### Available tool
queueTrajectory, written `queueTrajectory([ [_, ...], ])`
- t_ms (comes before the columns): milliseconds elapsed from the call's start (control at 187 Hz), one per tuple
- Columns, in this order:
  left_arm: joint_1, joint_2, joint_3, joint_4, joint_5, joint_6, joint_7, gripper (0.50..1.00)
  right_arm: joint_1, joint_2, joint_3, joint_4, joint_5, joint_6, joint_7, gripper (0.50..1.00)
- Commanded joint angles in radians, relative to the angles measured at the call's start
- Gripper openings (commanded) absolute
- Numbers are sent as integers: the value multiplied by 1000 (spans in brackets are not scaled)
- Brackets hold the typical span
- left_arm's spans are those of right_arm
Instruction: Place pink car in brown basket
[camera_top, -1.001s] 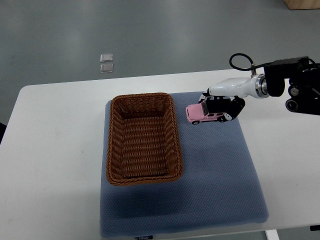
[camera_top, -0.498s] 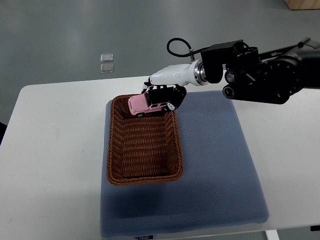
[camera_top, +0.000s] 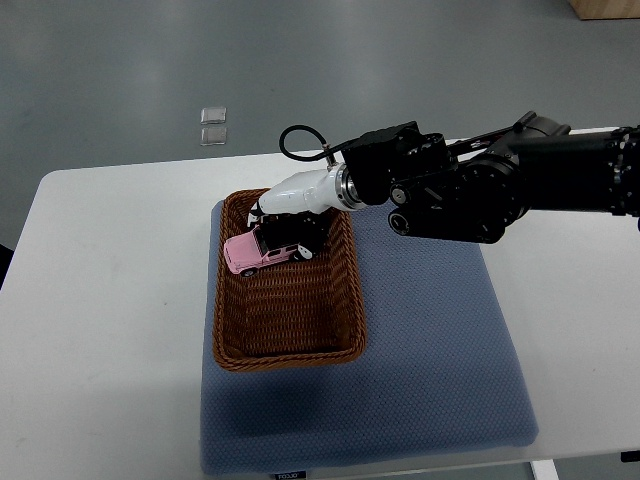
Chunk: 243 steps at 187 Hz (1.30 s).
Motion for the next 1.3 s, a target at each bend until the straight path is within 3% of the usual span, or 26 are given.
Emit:
queueTrajectory([
  [0, 0, 0, 0, 0, 0, 0, 0, 1000, -18, 3, -18, -11, 1, 4, -1, 635],
  [118, 0, 0, 0, 0, 0, 0, 0, 1000, -27, 8, -19, -11, 1, 8, -1, 656],
  [289, 0, 0, 0, -1, 0, 0, 0, 1000, -39, 20, -21, -22, 1, 8, -1, 754],
  [386, 0, 0, 0, -1, 0, 0, 0, 1000, -39, 19, -21, -24, 1, 10, -1, 782],
  [814, 0, 0, 0, -1, 0, 0, 0, 1000, -30, -3, -4, -34, 21, 7, -1, 852],
  [1007, 0, 0, 0, 0, 0, 0, 0, 1000, -22, -93, 24, -39, 137, -7, -3, 862],
  [1055, 0, 0, 0, 0, 0, 0, 0, 1000, -19, -118, 73, -39, 168, -6, -4, 897],
  [1296, 0, 0, 0, 0, 0, 0, 0, 1000, -68, -253, 213, -73, 265, -7, -35, 907],
])
